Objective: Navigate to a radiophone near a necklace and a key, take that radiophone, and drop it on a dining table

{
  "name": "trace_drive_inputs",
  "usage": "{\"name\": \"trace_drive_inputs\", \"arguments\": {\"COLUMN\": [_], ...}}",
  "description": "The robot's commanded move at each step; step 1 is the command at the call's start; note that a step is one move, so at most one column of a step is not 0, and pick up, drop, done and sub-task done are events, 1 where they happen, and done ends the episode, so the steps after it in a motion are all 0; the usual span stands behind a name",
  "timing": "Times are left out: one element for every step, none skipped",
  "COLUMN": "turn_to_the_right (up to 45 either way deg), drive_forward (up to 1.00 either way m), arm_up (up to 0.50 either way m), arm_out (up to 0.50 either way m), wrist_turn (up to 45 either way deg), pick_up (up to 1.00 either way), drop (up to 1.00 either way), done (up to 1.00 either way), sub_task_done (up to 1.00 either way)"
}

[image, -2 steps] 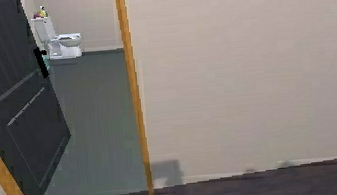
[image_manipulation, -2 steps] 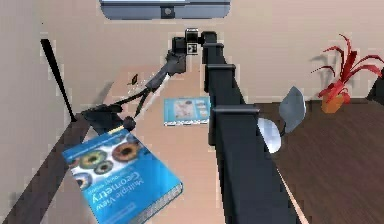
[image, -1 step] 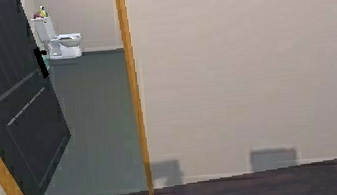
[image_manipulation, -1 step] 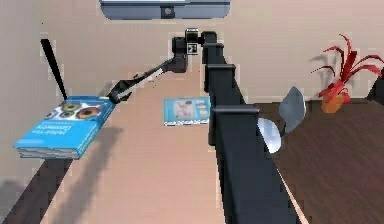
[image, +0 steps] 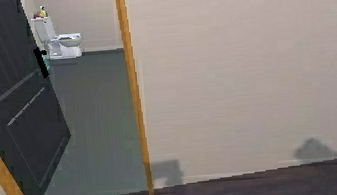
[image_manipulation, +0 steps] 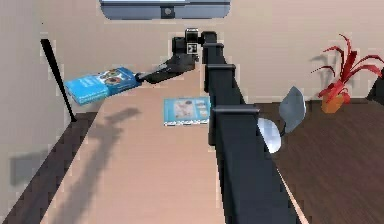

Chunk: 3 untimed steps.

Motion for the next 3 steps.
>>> {"name": "trace_drive_inputs", "arguments": {"turn_to_the_right": [0.0,0.0,0.0], "drive_forward": [0.0,0.0,0.0], "arm_up": [0.0,-0.04,-0.32], "arm_out": [0.0,0.0,0.0], "wrist_turn": [39.0,0.0,0.0], "pick_up": [0.0,0.0,0.0], "drop": [0.0,0.0,0.0], "done": [0.0,0.0,0.0], "sub_task_done": [0.0,0.0,0.0]}}
